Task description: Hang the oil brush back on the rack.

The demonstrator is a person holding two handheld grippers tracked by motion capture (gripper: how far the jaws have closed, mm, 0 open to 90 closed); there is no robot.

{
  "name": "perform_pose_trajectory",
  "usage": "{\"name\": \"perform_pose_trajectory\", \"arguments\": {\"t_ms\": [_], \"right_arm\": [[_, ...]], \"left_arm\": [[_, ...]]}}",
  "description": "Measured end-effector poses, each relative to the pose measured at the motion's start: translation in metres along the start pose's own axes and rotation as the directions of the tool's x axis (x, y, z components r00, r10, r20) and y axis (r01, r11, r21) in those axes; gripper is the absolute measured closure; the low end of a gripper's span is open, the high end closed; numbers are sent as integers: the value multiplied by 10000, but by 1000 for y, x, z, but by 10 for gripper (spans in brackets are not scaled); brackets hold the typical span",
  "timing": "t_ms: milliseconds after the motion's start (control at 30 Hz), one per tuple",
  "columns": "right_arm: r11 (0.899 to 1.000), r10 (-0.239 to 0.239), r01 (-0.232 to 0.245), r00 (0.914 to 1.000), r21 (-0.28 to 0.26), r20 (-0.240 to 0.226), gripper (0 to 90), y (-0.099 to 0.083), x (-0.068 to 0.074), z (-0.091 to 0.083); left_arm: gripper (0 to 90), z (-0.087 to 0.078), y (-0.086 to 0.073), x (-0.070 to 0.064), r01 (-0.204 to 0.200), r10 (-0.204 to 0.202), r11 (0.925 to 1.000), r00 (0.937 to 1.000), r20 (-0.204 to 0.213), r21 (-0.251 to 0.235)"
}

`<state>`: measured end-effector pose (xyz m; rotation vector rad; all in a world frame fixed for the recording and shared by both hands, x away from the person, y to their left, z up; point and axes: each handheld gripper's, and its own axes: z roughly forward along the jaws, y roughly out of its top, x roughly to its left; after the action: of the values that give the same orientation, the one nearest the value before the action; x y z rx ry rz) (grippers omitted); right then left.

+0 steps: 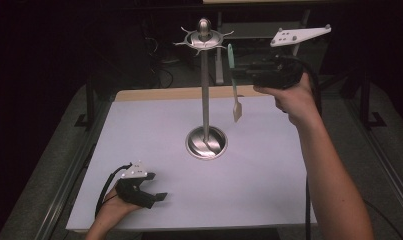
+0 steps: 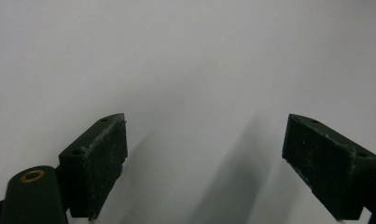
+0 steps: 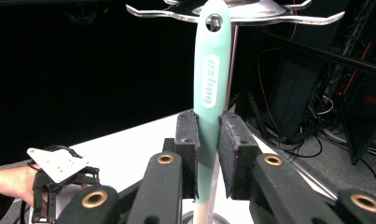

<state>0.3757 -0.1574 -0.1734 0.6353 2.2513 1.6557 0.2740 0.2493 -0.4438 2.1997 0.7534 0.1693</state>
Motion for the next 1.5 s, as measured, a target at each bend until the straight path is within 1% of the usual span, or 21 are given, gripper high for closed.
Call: {"name": "perform_pose_trajectory", "arguments": {"t_ms": [400,467,567,633,700,767,867,1067,1133,1233,1333,1367,1433,1500], "right_arm": [[9997,-22,18,9998,252,184,780,4,-4,11],[9996,-14,7,9997,297,235,780,4,-5,13],[9994,41,-48,9998,332,215,776,3,-6,15],[9995,-44,37,9997,308,245,762,2,-6,14],[9994,-126,116,9995,334,304,702,2,-6,14],[9990,-145,126,9989,438,438,670,0,-6,12],[9989,-80,58,9989,463,472,626,-6,-6,8],[9983,149,-181,9981,546,595,538,-24,-10,-1],[9974,107,-161,9971,708,758,513,-34,-11,-4],[9958,185,-260,9961,872,858,486,-49,-11,-9],[9944,240,-339,9948,1000,988,469,-65,-11,-13],[9938,178,-292,9942,1069,1057,465,-70,-12,-15],[9923,299,-429,9934,1161,1110,456,-80,-12,-17],[9901,381,-533,9925,1302,1164,445,-90,-13,-19]], "left_arm": [[136,-1,0,1,-13,13,10000,10000,-34,12],[136,-2,0,1,-68,69,10000,10000,-60,42],[136,-1,0,1,33,-33,10000,10000,-42,-27],[136,-1,0,1,27,-27,10000,10000,-42,19],[136,-1,0,1,1,-1,10000,10000,-37,20],[136,-1,0,1,-74,74,10000,10000,-36,35],[136,0,1,0,46,-46,10000,10000,-11,-39],[135,1,1,-1,21,-21,10000,10000,-45,57],[135,1,1,-1,15,-14,10000,10000,-56,17],[135,2,0,-1,73,-73,10000,10000,-18,7],[134,1,-1,0,-5,5,10000,10000,-26,26],[135,1,-1,0,-26,26,10000,10000,-46,1],[135,0,-1,0,24,-25,10000,10000,-70,-25],[135,0,-1,0,-24,24,10000,10000,-72,-35]]}}
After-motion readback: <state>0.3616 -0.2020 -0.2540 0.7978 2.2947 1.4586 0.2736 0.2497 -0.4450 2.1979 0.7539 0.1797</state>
